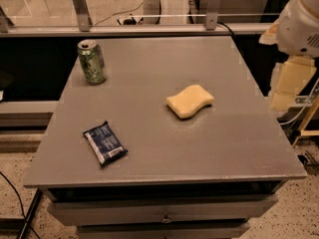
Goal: Move sponge near rxbar blueberry
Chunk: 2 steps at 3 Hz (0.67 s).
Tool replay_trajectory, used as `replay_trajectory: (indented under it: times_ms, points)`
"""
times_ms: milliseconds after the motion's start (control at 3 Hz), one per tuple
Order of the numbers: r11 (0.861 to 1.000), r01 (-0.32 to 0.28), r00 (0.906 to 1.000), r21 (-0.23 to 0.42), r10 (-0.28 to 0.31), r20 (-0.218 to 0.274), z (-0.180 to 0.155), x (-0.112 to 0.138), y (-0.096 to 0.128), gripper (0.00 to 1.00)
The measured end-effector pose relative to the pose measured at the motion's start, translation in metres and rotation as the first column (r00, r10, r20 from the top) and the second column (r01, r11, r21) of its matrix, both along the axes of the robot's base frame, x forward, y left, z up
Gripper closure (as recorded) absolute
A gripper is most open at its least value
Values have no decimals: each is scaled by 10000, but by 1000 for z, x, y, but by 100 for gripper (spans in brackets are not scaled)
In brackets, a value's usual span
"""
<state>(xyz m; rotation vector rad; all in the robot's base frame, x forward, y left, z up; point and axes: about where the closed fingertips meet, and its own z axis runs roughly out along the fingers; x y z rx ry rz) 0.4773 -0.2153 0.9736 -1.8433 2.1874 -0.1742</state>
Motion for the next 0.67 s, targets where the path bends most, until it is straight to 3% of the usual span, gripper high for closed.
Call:
replay_trajectory:
  times_ms: [333, 667]
  points:
    - [9882, -1365, 9906, -695, 1355, -193, -19, 48, 26, 0]
    - [9472, -3094, 9502, -845, 3044, -672, -55, 82, 69, 0]
